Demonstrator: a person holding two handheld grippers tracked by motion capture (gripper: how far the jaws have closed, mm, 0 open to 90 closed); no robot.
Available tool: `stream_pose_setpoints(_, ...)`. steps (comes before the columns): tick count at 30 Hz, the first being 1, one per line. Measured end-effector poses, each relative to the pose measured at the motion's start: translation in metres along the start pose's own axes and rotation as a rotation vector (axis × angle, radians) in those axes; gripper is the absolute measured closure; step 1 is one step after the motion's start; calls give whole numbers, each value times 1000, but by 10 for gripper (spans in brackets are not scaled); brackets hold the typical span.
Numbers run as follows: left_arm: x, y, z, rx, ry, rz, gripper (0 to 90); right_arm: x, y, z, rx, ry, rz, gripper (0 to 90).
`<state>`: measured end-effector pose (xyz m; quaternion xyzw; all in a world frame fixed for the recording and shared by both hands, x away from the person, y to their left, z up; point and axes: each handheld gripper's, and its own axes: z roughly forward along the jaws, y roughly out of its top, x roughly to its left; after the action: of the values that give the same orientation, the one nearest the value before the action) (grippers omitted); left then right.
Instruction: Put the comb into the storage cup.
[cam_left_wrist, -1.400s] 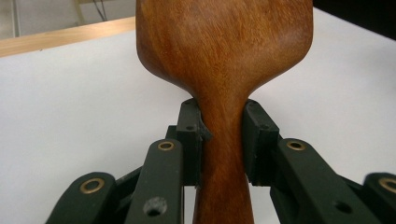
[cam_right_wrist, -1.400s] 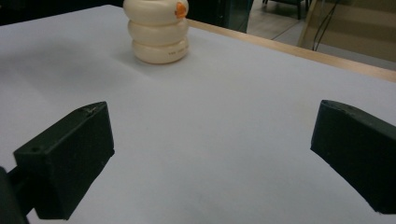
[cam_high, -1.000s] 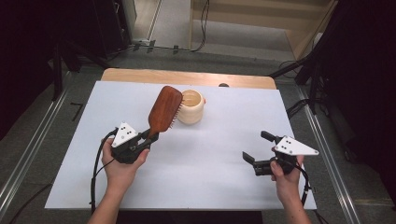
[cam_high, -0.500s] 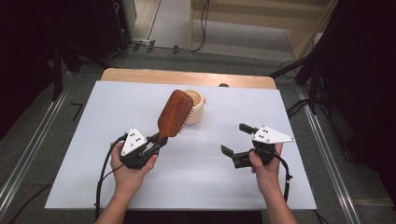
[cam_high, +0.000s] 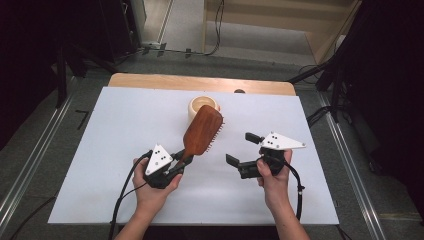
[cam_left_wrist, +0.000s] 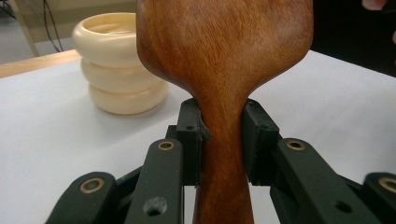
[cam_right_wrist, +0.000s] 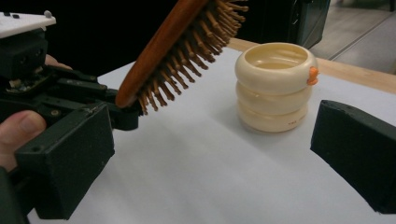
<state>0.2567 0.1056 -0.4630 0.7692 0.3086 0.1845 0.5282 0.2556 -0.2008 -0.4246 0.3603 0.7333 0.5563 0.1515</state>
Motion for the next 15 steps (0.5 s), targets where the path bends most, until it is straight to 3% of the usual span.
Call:
stream_pose_setpoints(6,-13,-1,6,-5,-22,15,722,10,-2,6,-7,23,26,0)
stream_pose_setpoints(10,-18,-3,9,-1,-34,23,723,15,-2,8,-18,46,69,0)
stream_pose_setpoints(15,-25,-5,12,0,-51,32,723,19,-3,11,-15,39,96,0)
